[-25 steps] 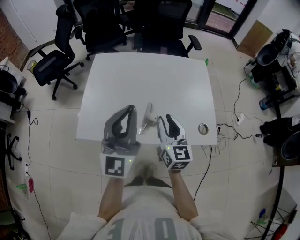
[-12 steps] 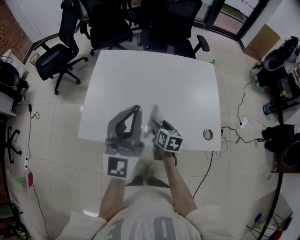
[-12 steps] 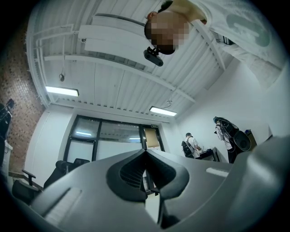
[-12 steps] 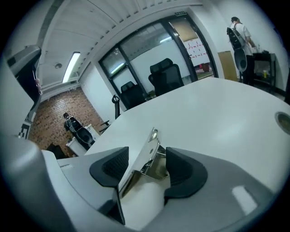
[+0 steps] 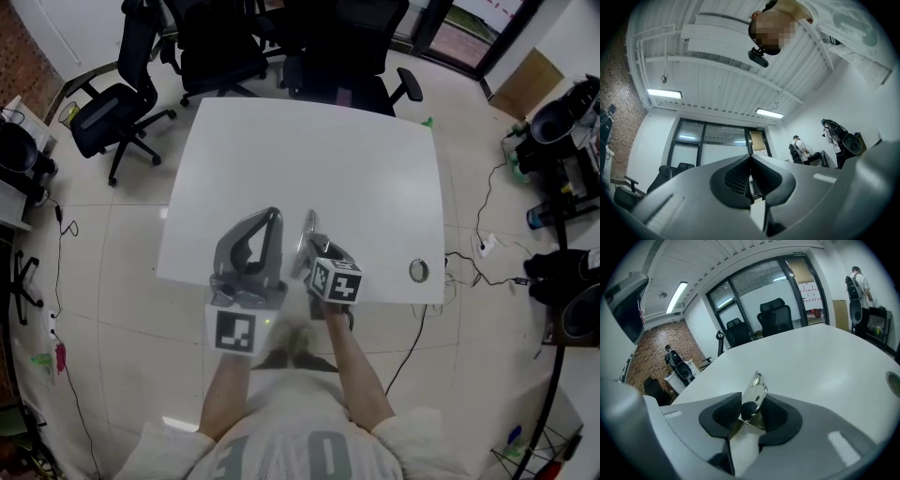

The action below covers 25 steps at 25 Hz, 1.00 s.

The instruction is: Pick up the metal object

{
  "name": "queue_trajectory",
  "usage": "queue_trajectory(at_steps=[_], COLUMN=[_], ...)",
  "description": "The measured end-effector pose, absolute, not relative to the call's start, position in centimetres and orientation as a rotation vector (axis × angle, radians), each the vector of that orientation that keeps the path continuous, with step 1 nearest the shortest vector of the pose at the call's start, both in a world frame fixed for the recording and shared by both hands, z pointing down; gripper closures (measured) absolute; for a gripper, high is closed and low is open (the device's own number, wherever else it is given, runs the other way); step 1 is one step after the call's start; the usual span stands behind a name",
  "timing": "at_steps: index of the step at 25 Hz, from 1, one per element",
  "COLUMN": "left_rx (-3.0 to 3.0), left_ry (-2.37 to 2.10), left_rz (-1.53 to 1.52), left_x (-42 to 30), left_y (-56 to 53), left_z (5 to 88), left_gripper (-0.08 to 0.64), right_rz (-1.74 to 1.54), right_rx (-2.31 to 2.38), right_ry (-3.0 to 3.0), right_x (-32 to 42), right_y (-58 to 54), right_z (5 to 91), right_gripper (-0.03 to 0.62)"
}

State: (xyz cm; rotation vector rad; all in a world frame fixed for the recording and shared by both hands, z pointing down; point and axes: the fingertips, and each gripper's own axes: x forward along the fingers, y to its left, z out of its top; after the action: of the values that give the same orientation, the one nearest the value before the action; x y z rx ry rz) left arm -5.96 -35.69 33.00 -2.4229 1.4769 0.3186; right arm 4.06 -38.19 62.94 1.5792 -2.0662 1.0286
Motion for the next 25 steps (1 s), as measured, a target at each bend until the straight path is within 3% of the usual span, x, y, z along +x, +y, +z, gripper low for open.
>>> queue_trajectory(at_steps=[16,25], left_rx=[-2.414,-2.398], left_ry=[1.482,1.442], left_rz=[0.301,0.343], left_x=[-6.6,-6.2], left_y=[-36.2,-35.7], left_z=[33.0,31.4], left_gripper=[0.558,0.558], right_rz=[0.992,0.713], right_rx=[1.657,1.904], right_ry=[-2.104,-2.443], right_x=[5.0,8.5], right_y=[-38.6,-40.6], right_z=[61.2,46.2], right_gripper=[0.503,0.505])
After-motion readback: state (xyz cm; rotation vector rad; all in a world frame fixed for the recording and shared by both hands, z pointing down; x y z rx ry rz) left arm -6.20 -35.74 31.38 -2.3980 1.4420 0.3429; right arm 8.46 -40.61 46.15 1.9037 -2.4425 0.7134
